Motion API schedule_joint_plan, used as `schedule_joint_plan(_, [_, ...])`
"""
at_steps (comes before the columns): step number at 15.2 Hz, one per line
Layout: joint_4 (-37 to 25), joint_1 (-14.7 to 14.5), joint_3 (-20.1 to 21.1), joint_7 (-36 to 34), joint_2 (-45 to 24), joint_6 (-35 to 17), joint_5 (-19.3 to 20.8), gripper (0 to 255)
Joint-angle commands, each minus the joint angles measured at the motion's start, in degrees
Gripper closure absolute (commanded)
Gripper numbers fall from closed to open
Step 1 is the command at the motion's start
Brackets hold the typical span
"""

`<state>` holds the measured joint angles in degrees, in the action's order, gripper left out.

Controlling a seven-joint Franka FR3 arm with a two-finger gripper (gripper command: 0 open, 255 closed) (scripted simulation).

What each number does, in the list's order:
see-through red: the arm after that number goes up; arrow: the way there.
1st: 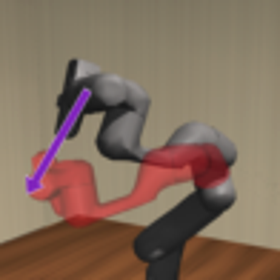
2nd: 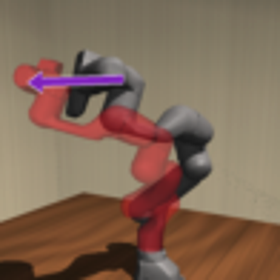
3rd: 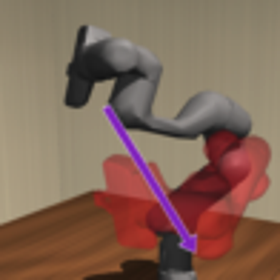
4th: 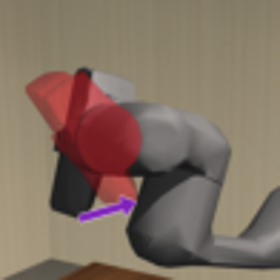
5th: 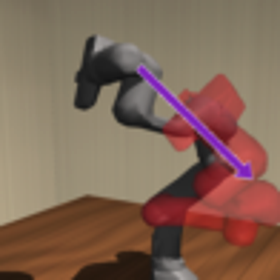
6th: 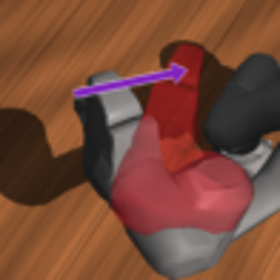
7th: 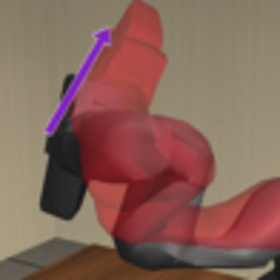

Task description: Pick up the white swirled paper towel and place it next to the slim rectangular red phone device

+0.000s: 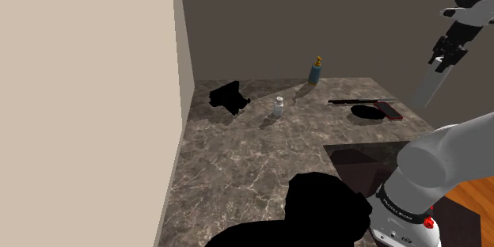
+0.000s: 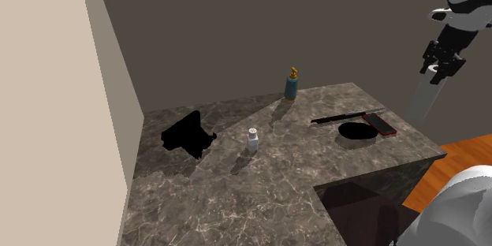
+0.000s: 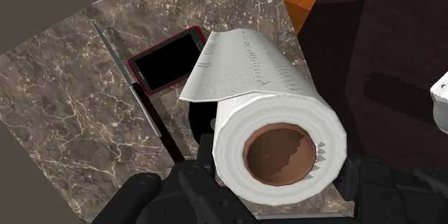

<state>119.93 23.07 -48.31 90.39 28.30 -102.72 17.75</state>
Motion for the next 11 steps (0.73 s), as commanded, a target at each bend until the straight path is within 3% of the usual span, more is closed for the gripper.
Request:
schedule_joint_plan(1, [1.5, 0.1, -0.4, 0.1, 0.1, -1.5, 0.3, 255])
schedule_joint_plan(11, [8.1, 0.1, -3.1, 0.2, -0.8, -9.2, 1.2, 255])
